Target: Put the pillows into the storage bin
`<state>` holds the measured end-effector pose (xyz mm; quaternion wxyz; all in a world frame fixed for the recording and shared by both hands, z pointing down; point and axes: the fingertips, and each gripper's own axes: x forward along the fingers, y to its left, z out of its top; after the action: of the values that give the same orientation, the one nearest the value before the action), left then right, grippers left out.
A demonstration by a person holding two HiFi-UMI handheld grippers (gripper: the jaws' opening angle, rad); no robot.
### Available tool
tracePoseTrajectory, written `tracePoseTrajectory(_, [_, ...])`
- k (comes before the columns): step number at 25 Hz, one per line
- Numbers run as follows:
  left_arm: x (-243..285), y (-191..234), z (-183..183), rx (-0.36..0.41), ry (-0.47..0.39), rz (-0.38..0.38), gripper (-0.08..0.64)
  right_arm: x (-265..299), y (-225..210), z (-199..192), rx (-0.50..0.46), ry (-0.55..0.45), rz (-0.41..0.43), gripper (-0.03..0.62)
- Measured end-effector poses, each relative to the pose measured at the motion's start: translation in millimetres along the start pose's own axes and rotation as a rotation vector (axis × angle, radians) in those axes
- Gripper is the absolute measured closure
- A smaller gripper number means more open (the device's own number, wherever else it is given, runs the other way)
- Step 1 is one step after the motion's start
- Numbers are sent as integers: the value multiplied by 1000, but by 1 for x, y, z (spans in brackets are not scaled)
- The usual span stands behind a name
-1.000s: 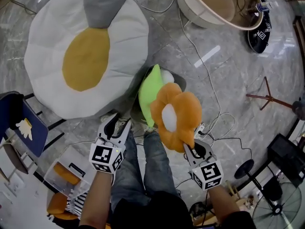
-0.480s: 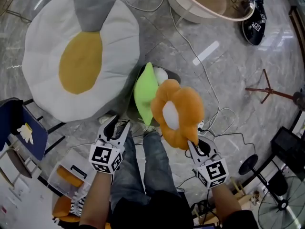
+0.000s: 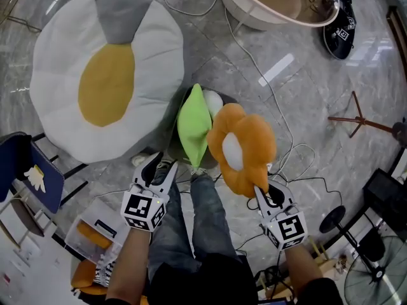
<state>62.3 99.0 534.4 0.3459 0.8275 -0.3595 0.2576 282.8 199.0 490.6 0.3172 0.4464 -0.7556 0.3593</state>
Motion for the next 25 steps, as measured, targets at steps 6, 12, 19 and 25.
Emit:
tracePoseTrajectory(6, [11,-4,-3,6,18,-4,373,17,-11,1,13,23,-54,525])
tracePoseTrajectory(12, [24,-11,-5,24,43,-25,373,71,-17,-18,25,68,-98,525])
tracePoseTrajectory(19, [23,-9,-17,37,83,-23,373,115,-18,-38,76,114,-97,525])
tracePoseTrajectory(25, [28,-5,-24,30,107,-12,373,135,-16,-41,125,184,-76,523])
